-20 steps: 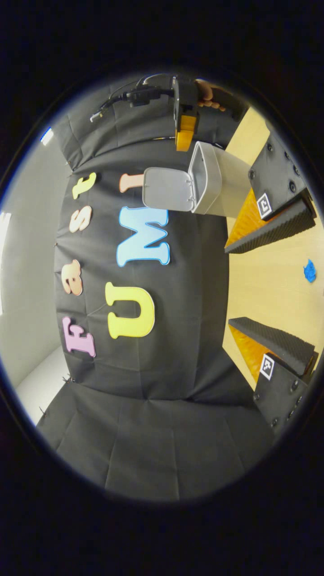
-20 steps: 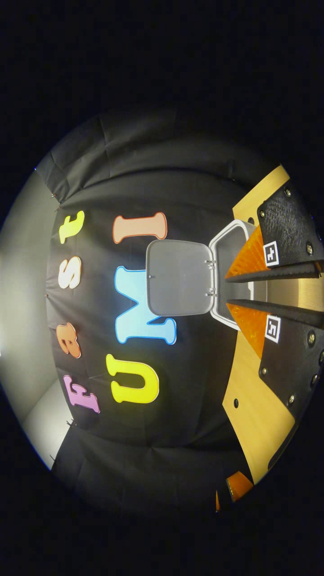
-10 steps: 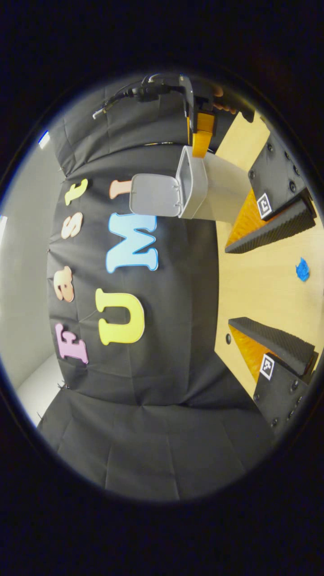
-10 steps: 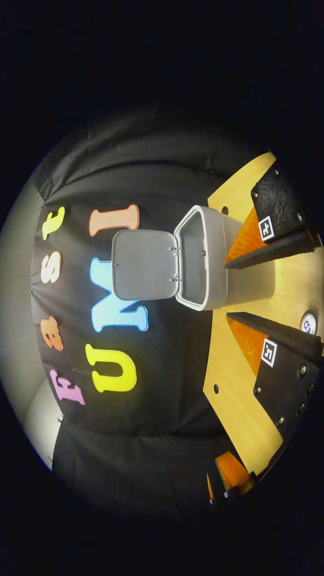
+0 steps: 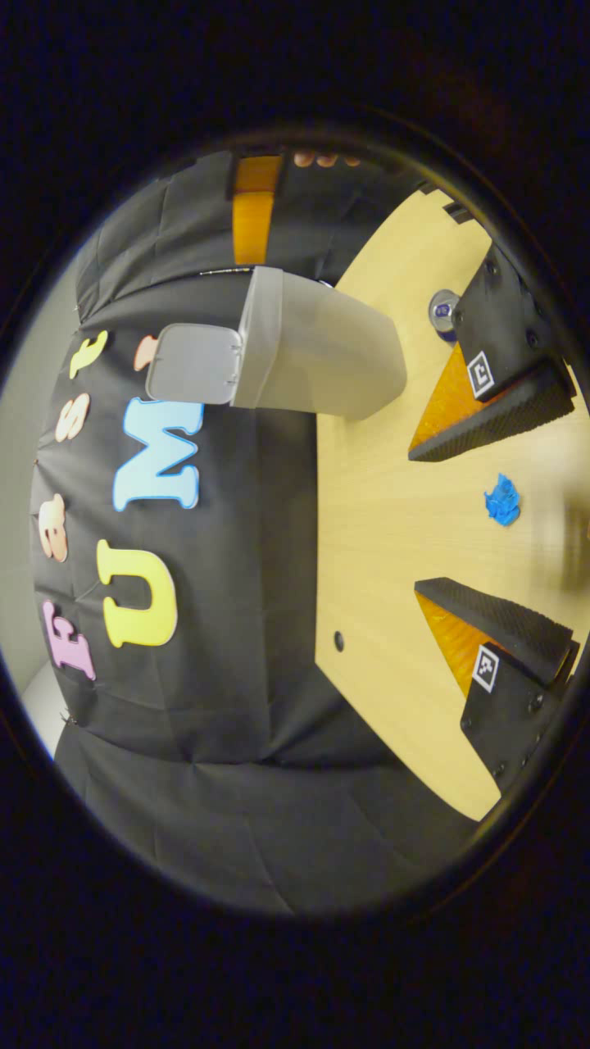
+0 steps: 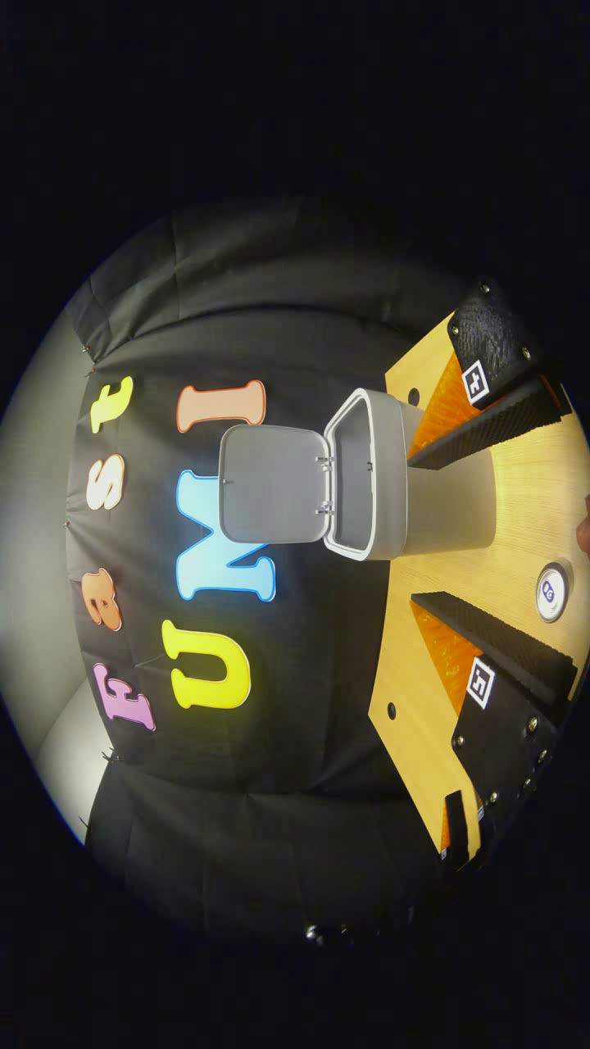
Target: Press the lid of the desktop garbage bin to open it, pick up the crumpled paper on the desktop and throw it into the bin, then pick up the pop can on the desktop and drop it into the bin, and finally close the garbage bin lid.
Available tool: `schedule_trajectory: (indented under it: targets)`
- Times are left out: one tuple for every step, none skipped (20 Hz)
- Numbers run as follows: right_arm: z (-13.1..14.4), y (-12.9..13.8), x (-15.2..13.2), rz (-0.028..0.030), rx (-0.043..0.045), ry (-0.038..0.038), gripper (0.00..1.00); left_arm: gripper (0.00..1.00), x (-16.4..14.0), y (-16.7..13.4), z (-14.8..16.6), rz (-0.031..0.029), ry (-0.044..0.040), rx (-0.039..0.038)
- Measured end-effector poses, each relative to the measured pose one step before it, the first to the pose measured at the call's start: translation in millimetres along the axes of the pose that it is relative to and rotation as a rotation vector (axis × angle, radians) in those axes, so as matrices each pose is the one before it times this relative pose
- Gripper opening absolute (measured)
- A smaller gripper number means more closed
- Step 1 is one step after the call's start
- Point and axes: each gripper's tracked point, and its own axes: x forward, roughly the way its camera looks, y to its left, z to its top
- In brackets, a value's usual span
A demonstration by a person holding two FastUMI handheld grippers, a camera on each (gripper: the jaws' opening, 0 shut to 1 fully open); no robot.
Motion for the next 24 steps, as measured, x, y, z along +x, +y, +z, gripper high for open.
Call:
schedule_trajectory:
  targets:
    - [0.96, 0.02, -4.13, -0.00800, -0.00726, -0.00483, 0.96, 0.96, 8.14, -1.84, -12.87, -0.00986, 0.03326, 0.00049]
    - [0.80, -1.12, -3.40, -0.01232, -0.00863, -0.00039, 0.96, 0.94, 6.33, -1.86, -12.56, -0.01129, 0.03065, 0.00423]
    - [-0.30, -1.30, -3.97, -0.01361, -0.01101, -0.00065, 0.96, 0.96, 9.00, -0.33, -12.43, -0.00789, 0.03169, 0.00630]
    - [0.86, -1.32, -2.81, -0.01434, -0.01046, -0.00090, 0.96, 0.96, 9.11, -0.09, -10.92, -0.00398, 0.03155, 0.00650]
    - [-1.26, -0.98, -3.38, -0.01436, -0.00994, 0.00260, 0.96, 0.96, 10.21, -1.10, -9.97, -0.00782, 0.03146, 0.00456]
    - [-1.02, -0.81, -3.44, -0.01128, -0.00630, 0.00359, 0.96, 0.96, 7.51, -0.84, -9.54, -0.00530, 0.03592, 0.00275]
    - [-2.56, -0.22, -1.77, -0.00975, -0.00226, 0.00943, 0.96, 0.96, 9.54, 0.06, -7.26, -0.00567, 0.03473, 0.00025]
    - [-2.30, -0.68, -1.81, -0.00735, 0.00236, 0.00839, 0.96, 0.96, 8.52, 2.18, -9.91, -0.00863, 0.03120, -0.00138]
    - [-2.81, 1.18, -1.63, -0.00476, 0.00159, 0.00516, 0.96, 0.96, 7.21, 0.72, -6.48, -0.00969, 0.02177, -0.00136]
    - [-1.75, 0.00, -0.73, -0.00584, 0.00111, 0.00719, 0.96, 0.95, 5.06, -1.75, -8.03, -0.00796, 0.02080, -0.00007]
    - [-4.24, -0.48, -1.12, -0.00318, 0.00173, 0.01153, 0.96, 0.94, 5.92, -0.71, -6.47, -0.00378, 0.02213, 0.00214]
    - [-1.75, -0.24, -1.75, -0.00217, 0.00213, 0.00591, 0.96, 0.96, 5.61, -0.54, -6.88, 0.00038, 0.01969, 0.00395]
    - [-1.58, -1.17, -3.57, -0.00585, 0.00170, 0.00026, 0.96, 0.94, 6.04, -0.55, -3.62, -0.00124, 0.01492, 0.00630]
    - [0.20, -2.27, -2.21, -0.00649, 0.00170, -0.00102, 0.96, 0.92, 3.42, -0.44, -3.44, 0.00198, 0.01216, 0.00790]
    - [-0.78, -1.59, -0.67, -0.00379, 0.00150, 0.00066, 0.96, 0.94, 3.33, -0.18, -3.03, 0.00356, 0.00732, 0.00708]
    - [-0.20, -1.31, -0.03, -0.00332, 0.00038, 0.00091, 0.96, 0.96, 2.71, 0.41, -3.40, 0.00065, 0.00844, 0.00457]
    - [-1.72, -1.50, -0.88, -0.00266, -0.00021, 0.00064, 0.96, 0.96, 1.77, 1.91, -3.24, 0.00351, 0.00824, 0.00122]
    - [-0.81, -1.62, 0.81, -0.00219, 0.00035, 0.00227, 0.96, 0.85, 0.03, 1.84, -3.18, 0.00406, 0.01019, -0.00207]
    - [-0.72, -0.36, -0.17, 0.00048, 0.00079, 0.00211, 0.96, 0.73, 0.80, 0.13, -3.81, 0.00316, 0.01115, -0.00550]
    - [0.62, -0.85, 0.17, 0.00085, 0.00086, 0.00030, 0.96, 0.62, -0.75, 1.34, 0.85, 0.00640, -0.00585, 0.00202]
    - [-0.08, -0.33, -0.06, 0.00118, 0.00123, -0.00169, 0.96, 0.63, 0.89, -1.61, 0.49, -0.00403, -0.00348, 0.00750]
    - [0.42, -0.73, 0.48, 0.00305, 0.00113, -0.00215, 0.96, 0.63, 0.59, 1.26, -0.47, 0.01120, -0.00072, -0.00108]
    - [-1.08, 0.24, 0.03, 0.00422, 0.00005, 0.00052, 0.96, 0.58, 2.00, -0.90, 0.77, -0.00421, -0.00515, 0.00332]
    - [-0.41, -1.02, 0.75, 0.00266, 0.00002, 0.00023, 0.96, 0.54, -0.35, -1.38, -0.27, -0.00547, -0.00066, -0.00061]
